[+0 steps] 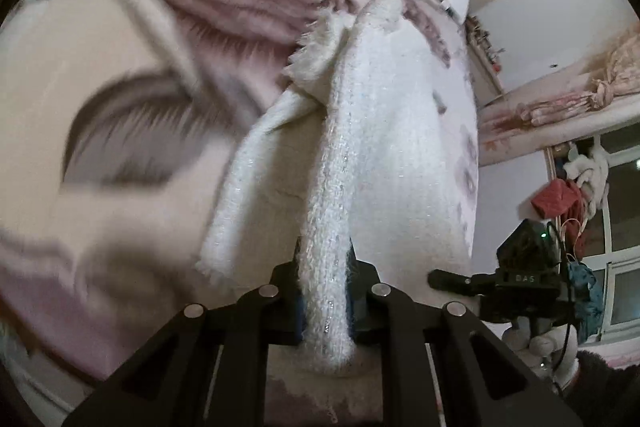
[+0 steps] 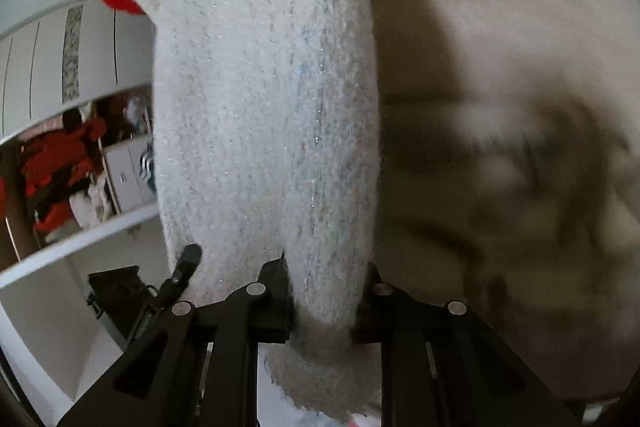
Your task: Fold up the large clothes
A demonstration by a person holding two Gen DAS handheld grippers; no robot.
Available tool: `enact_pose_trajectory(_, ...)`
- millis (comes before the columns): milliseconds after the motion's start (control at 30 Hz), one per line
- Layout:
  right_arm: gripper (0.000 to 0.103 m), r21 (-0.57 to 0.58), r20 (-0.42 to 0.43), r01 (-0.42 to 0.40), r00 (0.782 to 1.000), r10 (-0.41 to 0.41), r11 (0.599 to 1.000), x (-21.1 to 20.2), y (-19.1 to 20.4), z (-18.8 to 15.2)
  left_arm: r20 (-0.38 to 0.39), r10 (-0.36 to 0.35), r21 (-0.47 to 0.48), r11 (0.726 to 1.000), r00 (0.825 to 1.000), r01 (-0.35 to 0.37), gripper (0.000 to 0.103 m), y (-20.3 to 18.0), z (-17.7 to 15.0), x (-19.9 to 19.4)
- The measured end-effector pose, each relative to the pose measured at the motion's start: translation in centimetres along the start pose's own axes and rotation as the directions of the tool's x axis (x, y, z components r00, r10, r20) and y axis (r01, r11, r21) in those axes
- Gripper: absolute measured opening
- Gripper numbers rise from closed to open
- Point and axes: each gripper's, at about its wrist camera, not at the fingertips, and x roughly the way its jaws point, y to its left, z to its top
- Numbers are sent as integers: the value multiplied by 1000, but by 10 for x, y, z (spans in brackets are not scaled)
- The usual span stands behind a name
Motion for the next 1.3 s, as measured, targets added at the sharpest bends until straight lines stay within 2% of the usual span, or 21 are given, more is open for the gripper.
enact_pose_trajectory(67,19,-6,-47,49,998,-49,999,-12,-10,-27,-46,16,-39,999,999,-18,11,13,-16,10)
enact_pose_trajectory(167,20,42,-116,90,990,-84,995,-10,-45,-58,-125,-10,-133,991,992,-7,13,42,-38,43)
enact_pose_trajectory(267,33,109,-162,151,978,-133,982,4,-85,-54,-167,-58,-226,974,984,19,19,55,-35,56)
enact_pose_trajectory(333,37,133,-169,190,971,-167,973,5,-94,-46,-153,-70,-245,969,986,30,25,55,-27,47)
enact_pose_trajectory(367,42,119,-161,202,970,-181,972,-2,-93,-42,-146,-64,-243,970,987,27,38,53,-25,38)
enact_pose_trajectory(400,51,91,-138,211,971,-197,973,-16,-89,-36,-135,-63,-249,968,989,28,50,49,-14,30)
enact_pose_trajectory(433,57,65,-111,210,973,-202,976,-30,-81,-29,-114,-79,-255,966,990,48,51,47,-7,23)
enact_pose_trajectory(467,58,39,-86,209,975,-205,977,-50,-84,-25,-86,-94,-254,965,992,69,51,43,3,15)
enact_pose_trajectory(567,61,-8,16,242,970,-241,970,-94,-70,12,-28,-108,-184,978,994,101,51,17,44,15)
enact_pose_trajectory(667,62,-30,102,246,965,-242,969,-114,-52,59,22,-97,-39,994,995,98,51,-28,100,44)
enact_pose_trajectory(767,62,-53,174,211,964,-199,976,-120,-35,121,27,-87,94,992,996,84,51,-67,157,91)
enact_pose_trajectory(800,63,-50,187,177,968,-164,983,-117,-34,142,17,-65,137,989,998,62,51,-82,181,115)
enact_pose_trajectory(867,64,-37,216,122,970,-111,992,-113,-33,177,-3,-21,203,979,1000,22,51,-97,204,145)
enact_pose_trajectory(933,66,-5,258,78,963,-74,997,-108,-34,207,-2,2,261,965,1000,-1,43,-98,215,162)
enact_pose_trajectory(967,66,18,269,60,961,-63,998,-106,-37,217,-1,-4,274,962,1000,4,7,-99,218,165)
enact_pose_trajectory(1100,66,86,252,13,967,-35,996,-90,-40,255,32,-59,249,967,998,49,7,-91,220,143)
enact_pose_trajectory(1167,62,68,222,23,974,-37,997,-60,-26,256,58,-88,201,977,994,75,7,-83,215,122)
enact_pose_trajectory(1200,33,40,214,35,976,-43,999,-53,-16,257,72,-92,182,980,993,78,7,-82,217,117)
enact_pose_trajectory(1233,23,3,208,57,976,-56,998,-46,-7,256,86,-99,160,983,991,84,7,-78,217,110)
enact_pose_trajectory(1267,18,-29,205,84,976,-76,996,-33,14,256,96,-102,144,986,990,88,7,-74,220,105)
enact_pose_trajectory(1300,9,-61,232,98,969,-81,993,-38,27,254,109,-98,132,988,989,83,7,-69,224,102)
